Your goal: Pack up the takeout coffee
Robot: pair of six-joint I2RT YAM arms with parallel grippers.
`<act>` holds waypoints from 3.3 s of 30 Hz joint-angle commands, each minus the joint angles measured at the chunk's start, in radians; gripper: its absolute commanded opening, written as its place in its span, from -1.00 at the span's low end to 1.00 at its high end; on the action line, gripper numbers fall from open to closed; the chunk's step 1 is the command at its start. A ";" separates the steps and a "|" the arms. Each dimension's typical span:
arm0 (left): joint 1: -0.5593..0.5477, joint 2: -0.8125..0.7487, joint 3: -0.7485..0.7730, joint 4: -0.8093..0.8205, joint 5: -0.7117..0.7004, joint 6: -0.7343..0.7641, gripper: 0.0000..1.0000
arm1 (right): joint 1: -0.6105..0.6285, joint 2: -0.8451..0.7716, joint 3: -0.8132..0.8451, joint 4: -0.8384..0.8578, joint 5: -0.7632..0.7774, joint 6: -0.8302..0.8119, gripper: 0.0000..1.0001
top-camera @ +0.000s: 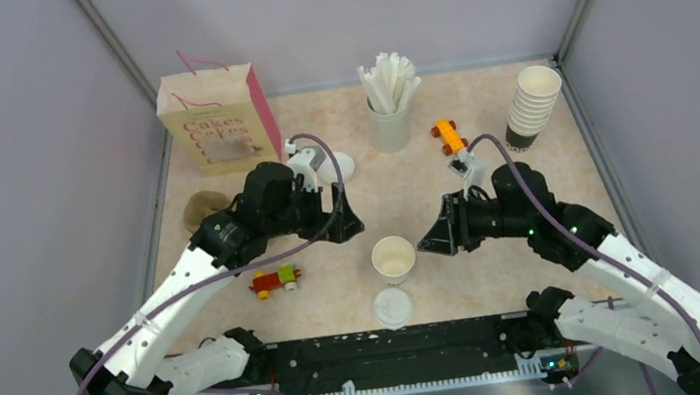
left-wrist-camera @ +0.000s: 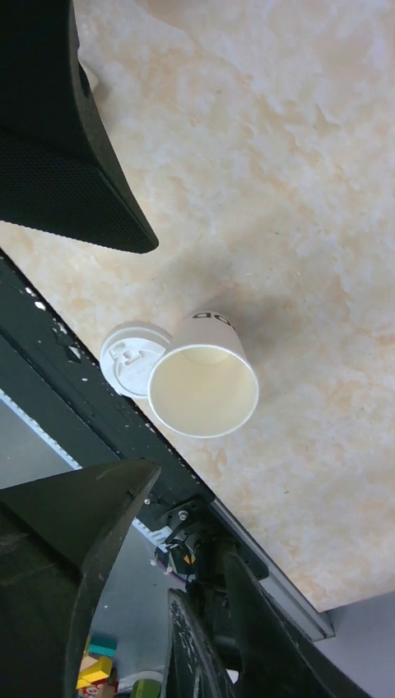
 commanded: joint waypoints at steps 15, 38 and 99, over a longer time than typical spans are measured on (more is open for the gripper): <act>0.009 -0.069 0.002 -0.232 -0.319 -0.188 0.98 | 0.698 -0.037 -0.214 0.057 0.811 0.318 0.78; 0.013 -0.269 0.060 -0.379 -0.531 -0.147 0.97 | 0.838 0.793 0.230 -0.177 0.968 0.552 0.85; 0.013 -0.332 0.061 -0.445 -0.527 -0.200 0.97 | 0.763 0.831 0.109 0.008 0.967 0.468 0.65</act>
